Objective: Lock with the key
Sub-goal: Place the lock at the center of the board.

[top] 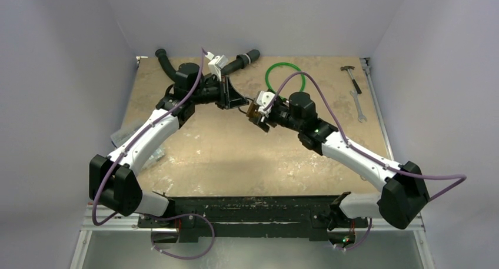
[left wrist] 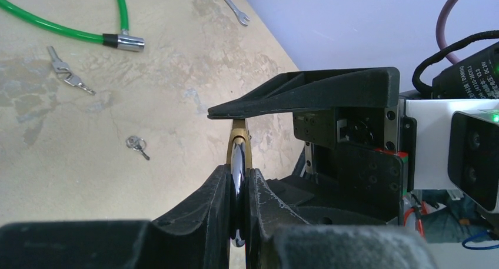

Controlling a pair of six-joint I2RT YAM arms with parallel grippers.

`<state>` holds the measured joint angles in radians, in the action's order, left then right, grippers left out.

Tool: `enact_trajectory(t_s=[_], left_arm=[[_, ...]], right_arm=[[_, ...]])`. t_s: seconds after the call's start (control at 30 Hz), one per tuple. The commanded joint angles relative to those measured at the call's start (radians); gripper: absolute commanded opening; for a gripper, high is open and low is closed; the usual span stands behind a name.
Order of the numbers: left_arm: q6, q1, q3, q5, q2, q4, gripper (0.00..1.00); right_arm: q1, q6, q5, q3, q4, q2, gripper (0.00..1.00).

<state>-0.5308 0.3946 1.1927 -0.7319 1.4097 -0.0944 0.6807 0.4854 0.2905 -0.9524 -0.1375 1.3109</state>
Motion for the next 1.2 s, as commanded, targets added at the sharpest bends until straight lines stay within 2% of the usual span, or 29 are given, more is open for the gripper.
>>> enact_trajectory(t_s=[0.0,0.17,0.23,0.37,0.57,0.83,1.17], left_arm=[[-0.019,-0.002,0.018,-0.025,-0.037,0.106,0.08],[-0.006,-0.033,0.046,-0.02,-0.041,0.1,0.72],[-0.009,-0.073,0.055,-0.001,-0.048,0.109,0.88],[0.044,-0.113,0.062,0.058,-0.057,0.097,0.95],[0.055,-0.114,0.032,0.091,-0.054,0.103,0.99],[0.063,-0.114,0.024,0.094,-0.042,0.098,1.0],[0.096,-0.114,0.018,0.106,-0.041,0.057,1.0]], right_arm=[[0.002,-0.019,0.057,0.024,-0.018,-0.08,0.14],[-0.067,-0.121,0.064,0.016,0.093,-0.094,0.11],[-0.137,-0.182,0.079,0.014,0.164,-0.091,0.11],[-0.233,-0.24,0.034,0.032,0.308,-0.081,0.12],[-0.279,-0.306,-0.089,0.049,0.459,-0.003,0.13],[-0.36,-0.343,-0.129,-0.054,0.47,0.205,0.13],[-0.368,-0.352,-0.149,-0.15,0.463,0.382,0.18]])
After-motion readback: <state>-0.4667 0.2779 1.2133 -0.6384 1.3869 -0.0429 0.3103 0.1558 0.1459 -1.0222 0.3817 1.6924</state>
